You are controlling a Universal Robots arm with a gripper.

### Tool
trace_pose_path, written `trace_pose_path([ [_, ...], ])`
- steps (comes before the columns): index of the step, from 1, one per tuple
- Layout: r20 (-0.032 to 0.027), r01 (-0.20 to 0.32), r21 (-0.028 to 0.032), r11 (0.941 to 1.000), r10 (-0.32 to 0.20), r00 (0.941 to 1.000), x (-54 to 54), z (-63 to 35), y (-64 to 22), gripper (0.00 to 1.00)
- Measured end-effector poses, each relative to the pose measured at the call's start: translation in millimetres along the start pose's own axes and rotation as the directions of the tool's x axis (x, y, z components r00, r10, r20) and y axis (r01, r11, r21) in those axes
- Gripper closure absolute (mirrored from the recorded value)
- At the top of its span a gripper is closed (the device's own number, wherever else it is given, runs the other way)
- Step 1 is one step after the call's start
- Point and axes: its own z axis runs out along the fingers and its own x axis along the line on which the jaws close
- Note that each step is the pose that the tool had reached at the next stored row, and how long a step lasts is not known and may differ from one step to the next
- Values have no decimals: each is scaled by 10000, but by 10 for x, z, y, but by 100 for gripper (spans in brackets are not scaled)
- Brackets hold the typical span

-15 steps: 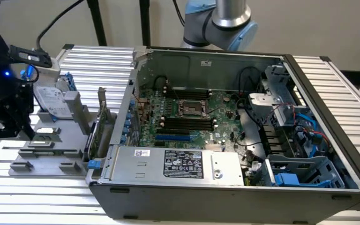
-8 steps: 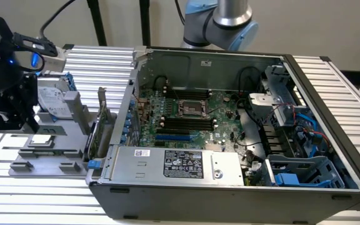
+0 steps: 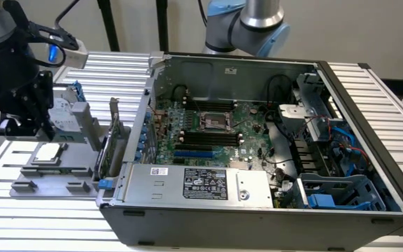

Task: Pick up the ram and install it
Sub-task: 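Pick up the ram and move it above insertion slot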

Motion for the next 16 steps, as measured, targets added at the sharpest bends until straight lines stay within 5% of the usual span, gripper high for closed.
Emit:
trace_pose_path([
  [16,449,34,-3,10000,-34,9990,-21,-377,-500,86],
])
